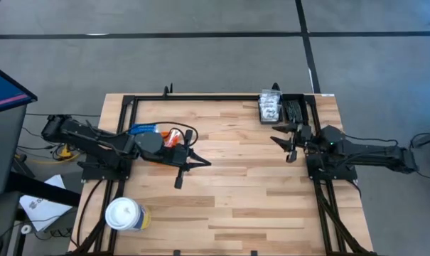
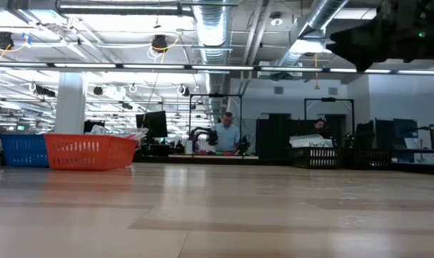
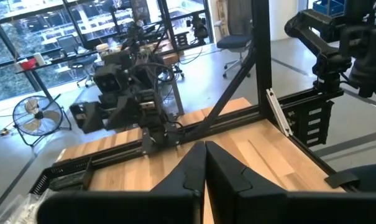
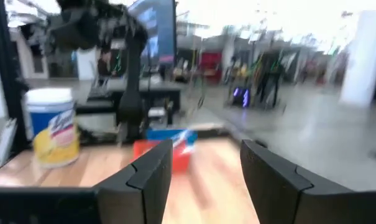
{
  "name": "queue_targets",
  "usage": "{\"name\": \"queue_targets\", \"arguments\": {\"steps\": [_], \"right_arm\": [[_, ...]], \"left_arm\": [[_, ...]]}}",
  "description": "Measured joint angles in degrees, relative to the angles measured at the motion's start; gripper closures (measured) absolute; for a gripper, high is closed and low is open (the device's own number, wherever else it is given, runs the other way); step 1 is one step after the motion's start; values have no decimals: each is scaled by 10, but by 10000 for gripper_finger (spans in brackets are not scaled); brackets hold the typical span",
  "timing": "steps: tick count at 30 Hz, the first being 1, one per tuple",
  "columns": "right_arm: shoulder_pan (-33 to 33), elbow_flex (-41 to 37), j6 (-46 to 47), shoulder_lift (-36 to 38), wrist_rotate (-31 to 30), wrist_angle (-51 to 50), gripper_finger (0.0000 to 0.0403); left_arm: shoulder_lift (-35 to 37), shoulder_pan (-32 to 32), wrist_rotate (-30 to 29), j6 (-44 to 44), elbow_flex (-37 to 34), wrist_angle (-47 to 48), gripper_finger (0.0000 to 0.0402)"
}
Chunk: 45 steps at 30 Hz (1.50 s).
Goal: Pick & Place Travel size toiletries
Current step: Return to Home Position
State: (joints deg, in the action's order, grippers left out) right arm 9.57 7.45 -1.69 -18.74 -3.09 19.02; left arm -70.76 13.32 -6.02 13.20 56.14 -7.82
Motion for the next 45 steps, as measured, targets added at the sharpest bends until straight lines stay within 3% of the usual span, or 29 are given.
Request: {"name": "queue_targets", "arguments": {"steps": [5,13,23,29,40,45], "right_arm": [[-28,-2,40,67,-7,-163,223],[-71,-24,-1,187,-67,-169,218],[-60,-23,15,177,-111,-196,223],[-58,-23,32,177,-19,-233,225],[-53,-23,17,177,-17,-255,218],[-57,-68,17,177,-16,-175,221]], "left_arm": [[0,4,0,-1,0,0,400],[0,4,0,0,0,0,400],[0,4,-1,-15,0,2,400],[0,4,-1,-15,0,1,400],[0,5,-1,-21,0,1,401],[0,5,-1,-21,0,1,401]]}}
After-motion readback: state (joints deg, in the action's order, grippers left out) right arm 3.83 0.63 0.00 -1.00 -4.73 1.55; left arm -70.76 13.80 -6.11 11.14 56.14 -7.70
